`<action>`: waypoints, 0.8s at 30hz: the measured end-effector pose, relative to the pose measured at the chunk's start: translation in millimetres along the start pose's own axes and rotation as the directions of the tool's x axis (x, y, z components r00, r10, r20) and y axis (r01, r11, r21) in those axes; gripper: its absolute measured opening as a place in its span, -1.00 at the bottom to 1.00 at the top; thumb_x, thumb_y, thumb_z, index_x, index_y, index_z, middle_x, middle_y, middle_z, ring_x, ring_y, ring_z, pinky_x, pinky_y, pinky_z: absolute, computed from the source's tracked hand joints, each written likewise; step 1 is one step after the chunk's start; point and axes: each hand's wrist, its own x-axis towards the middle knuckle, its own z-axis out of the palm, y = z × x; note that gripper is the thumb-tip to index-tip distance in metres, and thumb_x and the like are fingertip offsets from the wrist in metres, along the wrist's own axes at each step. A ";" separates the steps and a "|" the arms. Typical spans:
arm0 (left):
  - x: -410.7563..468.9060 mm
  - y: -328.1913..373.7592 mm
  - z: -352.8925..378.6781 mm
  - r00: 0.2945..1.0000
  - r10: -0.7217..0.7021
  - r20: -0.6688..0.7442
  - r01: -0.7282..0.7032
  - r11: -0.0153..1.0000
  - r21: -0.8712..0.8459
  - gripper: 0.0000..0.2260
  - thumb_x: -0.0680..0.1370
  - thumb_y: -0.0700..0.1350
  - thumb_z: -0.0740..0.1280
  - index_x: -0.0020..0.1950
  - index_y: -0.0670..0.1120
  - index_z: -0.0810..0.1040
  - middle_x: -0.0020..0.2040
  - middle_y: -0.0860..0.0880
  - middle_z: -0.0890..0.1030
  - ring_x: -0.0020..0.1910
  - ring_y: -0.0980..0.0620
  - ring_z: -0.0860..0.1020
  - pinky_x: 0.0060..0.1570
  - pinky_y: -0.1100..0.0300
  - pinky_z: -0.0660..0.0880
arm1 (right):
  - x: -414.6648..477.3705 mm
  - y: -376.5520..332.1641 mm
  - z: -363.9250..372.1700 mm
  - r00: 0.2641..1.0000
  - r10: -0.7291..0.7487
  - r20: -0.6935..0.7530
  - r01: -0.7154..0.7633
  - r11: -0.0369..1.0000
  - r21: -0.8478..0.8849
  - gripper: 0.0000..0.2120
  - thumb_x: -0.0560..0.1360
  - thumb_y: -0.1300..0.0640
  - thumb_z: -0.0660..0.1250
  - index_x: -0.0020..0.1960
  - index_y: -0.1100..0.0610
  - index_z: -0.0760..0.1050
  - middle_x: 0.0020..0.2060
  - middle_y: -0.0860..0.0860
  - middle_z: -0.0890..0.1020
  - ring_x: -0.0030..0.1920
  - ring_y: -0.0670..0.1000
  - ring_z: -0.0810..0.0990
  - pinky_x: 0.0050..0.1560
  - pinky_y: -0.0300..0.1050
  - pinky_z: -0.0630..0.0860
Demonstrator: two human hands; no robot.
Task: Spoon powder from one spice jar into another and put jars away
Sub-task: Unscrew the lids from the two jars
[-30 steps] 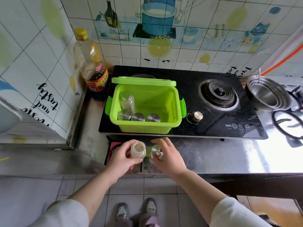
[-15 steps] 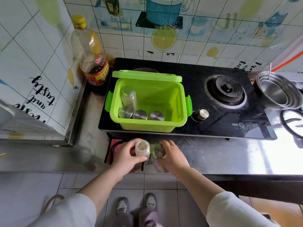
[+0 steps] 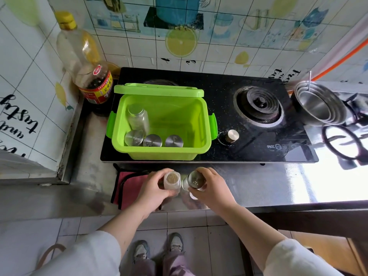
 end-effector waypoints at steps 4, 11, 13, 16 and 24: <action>4.8 0.5 4.4 1.000 -0.012 0.003 0.012 1.000 0.012 -0.50 0.29 -0.18 0.60 0.06 0.26 0.56 0.11 0.17 0.51 0.12 0.25 0.46 0.03 0.31 0.35 | 0.4 5.1 -0.4 1.000 -0.004 -0.009 0.004 1.000 -0.003 -0.56 0.36 -0.02 0.49 0.18 0.07 0.48 0.01 -0.08 0.51 -0.09 -0.12 0.44 -0.06 -0.36 0.40; 9.3 -3.5 8.7 1.000 -0.007 -0.003 0.007 0.997 0.082 -0.50 0.30 -0.26 0.57 0.09 0.21 0.56 0.12 0.06 0.52 -0.02 0.24 0.54 -0.19 0.50 0.38 | -0.4 5.7 -1.8 1.000 0.018 0.004 -0.018 0.999 0.035 -0.59 0.34 -0.07 0.47 0.13 0.03 0.48 -0.02 -0.07 0.52 -0.13 -0.09 0.51 -0.06 -0.24 0.51; 10.9 -5.1 10.5 1.000 -0.016 0.000 0.016 0.998 0.065 -0.50 0.32 -0.29 0.54 0.05 0.23 0.55 0.11 0.04 0.50 -0.27 0.33 0.56 -0.42 0.49 0.41 | -2.3 5.3 -3.5 1.000 0.028 0.003 -0.028 0.998 0.049 -0.61 0.35 -0.08 0.45 0.12 0.02 0.49 -0.03 -0.08 0.52 -0.13 -0.09 0.51 -0.07 -0.26 0.50; 12.7 -6.6 13.5 0.999 -0.036 -0.013 0.037 0.998 0.052 -0.46 0.32 -0.29 0.54 0.01 0.32 0.53 0.11 0.05 0.51 -0.42 0.39 0.52 -0.55 0.49 0.37 | -4.5 7.9 -4.7 1.000 0.025 -0.005 -0.025 0.999 0.046 -0.62 0.35 -0.07 0.46 0.10 0.04 0.50 -0.04 -0.09 0.52 -0.15 -0.09 0.51 -0.12 -0.32 0.47; 16.8 -7.2 16.8 1.000 0.015 -0.024 -0.011 0.988 0.154 -0.46 0.31 -0.24 0.56 0.18 0.15 0.54 0.14 0.08 0.52 0.09 0.12 0.52 -0.06 0.42 0.35 | -2.4 16.5 -5.7 1.000 -0.001 0.015 0.001 1.000 0.011 -0.55 0.34 -0.06 0.49 0.17 -0.02 0.47 0.02 -0.12 0.51 -0.13 -0.11 0.51 -0.07 -0.23 0.51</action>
